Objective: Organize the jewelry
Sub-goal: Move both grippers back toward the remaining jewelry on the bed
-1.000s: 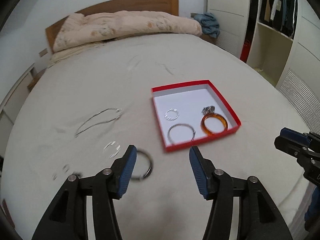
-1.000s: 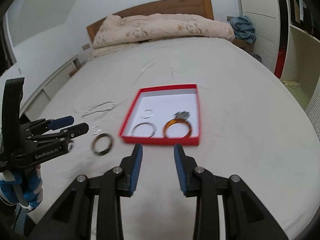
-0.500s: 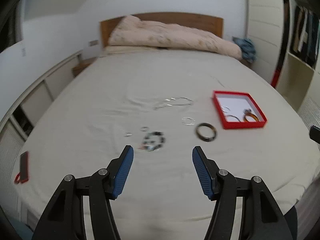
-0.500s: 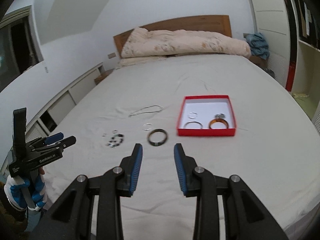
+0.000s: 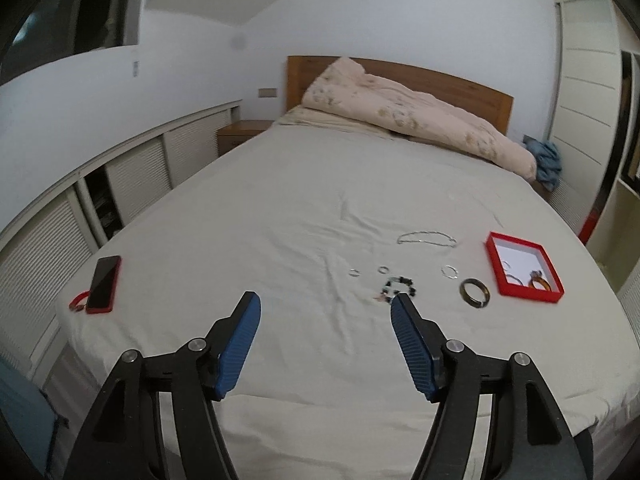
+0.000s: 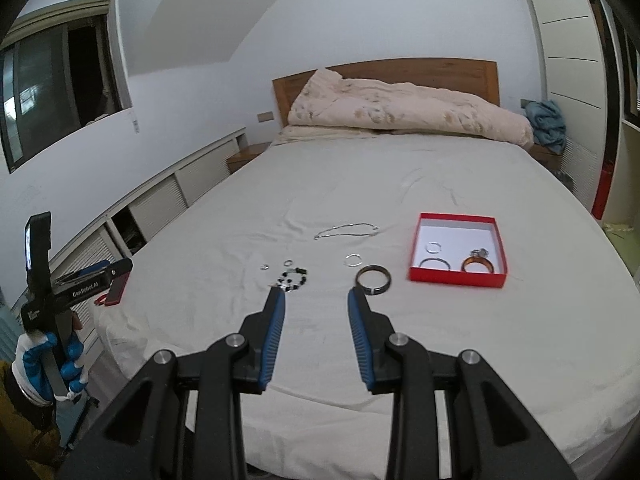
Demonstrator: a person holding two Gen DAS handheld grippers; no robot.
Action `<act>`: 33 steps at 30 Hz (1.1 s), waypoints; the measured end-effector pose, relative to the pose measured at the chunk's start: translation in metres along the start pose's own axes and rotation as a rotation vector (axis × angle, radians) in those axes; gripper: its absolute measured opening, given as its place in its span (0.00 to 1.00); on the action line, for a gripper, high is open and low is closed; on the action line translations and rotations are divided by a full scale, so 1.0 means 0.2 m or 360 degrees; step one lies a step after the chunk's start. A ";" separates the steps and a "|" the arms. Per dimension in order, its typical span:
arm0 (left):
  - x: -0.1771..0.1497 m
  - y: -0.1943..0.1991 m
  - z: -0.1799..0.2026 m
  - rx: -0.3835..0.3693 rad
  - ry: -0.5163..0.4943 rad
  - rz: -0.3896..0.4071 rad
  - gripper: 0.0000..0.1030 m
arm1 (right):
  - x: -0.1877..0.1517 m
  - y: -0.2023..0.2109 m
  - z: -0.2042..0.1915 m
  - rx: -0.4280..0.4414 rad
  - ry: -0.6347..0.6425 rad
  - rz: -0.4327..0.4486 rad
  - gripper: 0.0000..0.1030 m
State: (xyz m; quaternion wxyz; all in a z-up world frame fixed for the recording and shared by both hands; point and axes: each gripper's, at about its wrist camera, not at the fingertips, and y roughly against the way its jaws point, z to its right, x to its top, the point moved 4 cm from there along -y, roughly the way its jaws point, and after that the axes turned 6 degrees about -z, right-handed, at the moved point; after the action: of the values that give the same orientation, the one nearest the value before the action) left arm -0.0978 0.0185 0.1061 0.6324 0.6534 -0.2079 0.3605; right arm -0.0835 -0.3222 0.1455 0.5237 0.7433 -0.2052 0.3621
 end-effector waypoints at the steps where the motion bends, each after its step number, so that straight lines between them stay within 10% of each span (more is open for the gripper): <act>1: 0.00 0.00 -0.02 0.0008 0.0011 -0.0002 0.67 | 0.00 -0.01 -0.01 0.0006 0.0004 -0.0006 0.30; 33: -0.05 -1.28 0.14 0.0019 -0.0021 -0.0462 0.56 | -0.11 -1.26 0.52 -0.0061 -0.0349 -0.0451 0.30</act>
State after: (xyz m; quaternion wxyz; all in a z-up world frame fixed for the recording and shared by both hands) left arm 0.0874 0.0192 -0.0729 0.6726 0.6827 -0.1132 0.2622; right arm 0.1092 -0.3280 -0.0493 0.5580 0.7897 -0.1611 0.1973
